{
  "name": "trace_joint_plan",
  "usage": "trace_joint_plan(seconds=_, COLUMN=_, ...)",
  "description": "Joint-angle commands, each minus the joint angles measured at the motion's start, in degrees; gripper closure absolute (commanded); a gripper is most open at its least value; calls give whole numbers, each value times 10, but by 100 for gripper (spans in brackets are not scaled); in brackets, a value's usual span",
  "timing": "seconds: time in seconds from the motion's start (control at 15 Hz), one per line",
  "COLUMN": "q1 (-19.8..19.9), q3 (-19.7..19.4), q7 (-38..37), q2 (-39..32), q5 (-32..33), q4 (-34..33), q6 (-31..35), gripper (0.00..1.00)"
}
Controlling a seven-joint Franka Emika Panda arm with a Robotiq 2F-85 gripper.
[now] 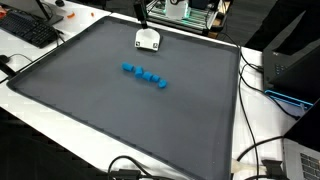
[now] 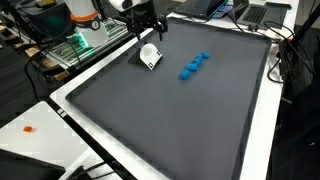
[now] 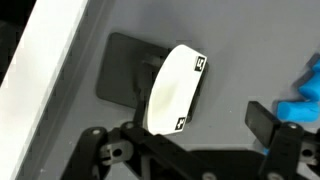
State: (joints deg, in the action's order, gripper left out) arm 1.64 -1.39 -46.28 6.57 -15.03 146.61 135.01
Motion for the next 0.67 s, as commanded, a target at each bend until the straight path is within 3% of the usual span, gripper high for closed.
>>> trace_joint_plan(seconds=0.0, q1=6, q3=8, q7=37, q2=55, q5=75, q4=-14, q6=-55, gripper=0)
trace_joint_plan(seconds=0.6, q1=-26, q3=45, q7=244, q2=99, q5=77, q4=-87, q6=-112, gripper=0)
